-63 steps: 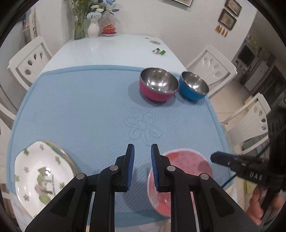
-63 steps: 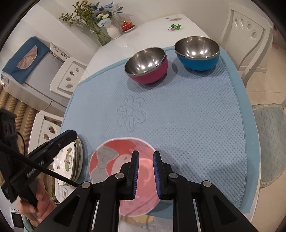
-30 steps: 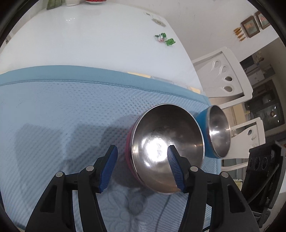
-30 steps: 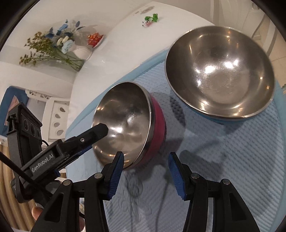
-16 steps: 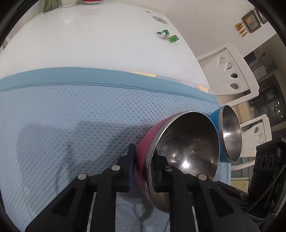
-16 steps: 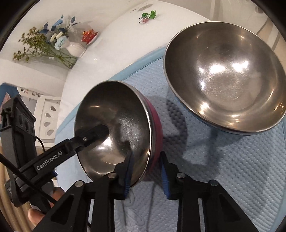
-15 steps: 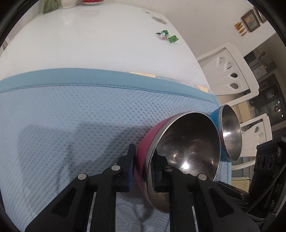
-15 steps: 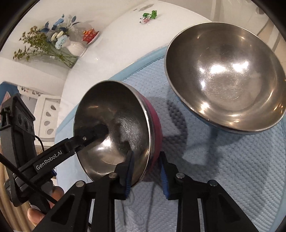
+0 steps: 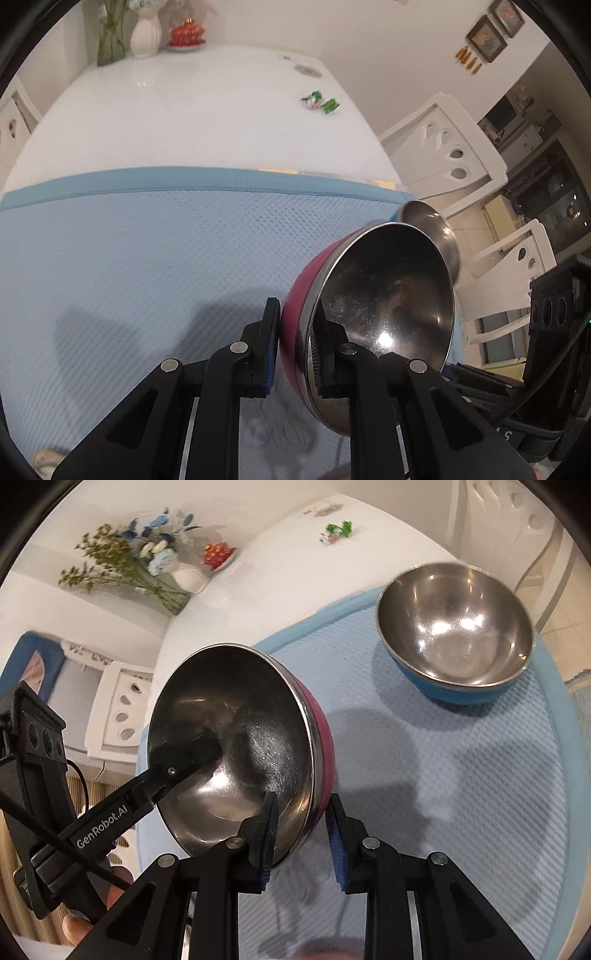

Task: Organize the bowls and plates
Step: 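Lift the magenta steel bowl and lower it into the pink bowl with both grippers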

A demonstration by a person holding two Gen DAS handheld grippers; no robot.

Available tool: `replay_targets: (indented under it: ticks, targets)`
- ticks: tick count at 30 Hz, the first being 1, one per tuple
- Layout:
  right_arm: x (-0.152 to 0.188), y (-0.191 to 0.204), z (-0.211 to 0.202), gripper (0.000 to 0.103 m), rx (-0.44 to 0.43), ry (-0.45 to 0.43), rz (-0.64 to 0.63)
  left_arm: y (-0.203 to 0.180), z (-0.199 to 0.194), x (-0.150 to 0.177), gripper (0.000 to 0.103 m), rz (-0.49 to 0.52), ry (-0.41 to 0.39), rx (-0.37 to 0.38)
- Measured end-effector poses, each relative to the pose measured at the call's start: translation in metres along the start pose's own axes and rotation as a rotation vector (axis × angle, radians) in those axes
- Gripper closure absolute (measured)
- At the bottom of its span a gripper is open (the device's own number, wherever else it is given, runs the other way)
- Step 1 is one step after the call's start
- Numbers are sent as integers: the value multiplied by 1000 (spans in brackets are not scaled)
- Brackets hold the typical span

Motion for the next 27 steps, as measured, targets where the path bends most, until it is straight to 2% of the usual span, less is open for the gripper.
replay_targets:
  ticks: [2, 5, 10, 15, 23, 27]
  targets:
    - [6, 3, -10, 78, 2, -2, -20, -7, -14, 6, 91, 19, -17, -6]
    - [18, 8, -22, 78, -38, 43, -11, -18, -36, 15, 91, 70, -49, -49]
    - [38, 12, -47, 78, -42, 35, -78, -41, -72, 33, 90, 148, -97, -91]
    - [62, 11, -66, 78, -47, 36, -108, -58, -100, 55, 90, 175, -155, -130]
    - [95, 5, -94, 78, -37, 31, -181, -73, -125, 92, 88, 160, -177, -112]
    - [111, -3, -103, 78, 2, 14, -227, -81, -125, 115, 88, 151, -169, -83]
Point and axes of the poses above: each gripper's, at about its wrist camera, not at the fingertips, and z roughly the way its jaws point, y to its left, x to its underside, the point moved 7 cm from there along z, roughly the way its jaws point, and after that the axes turned 9 degrees about x, right-handed, at the moved point
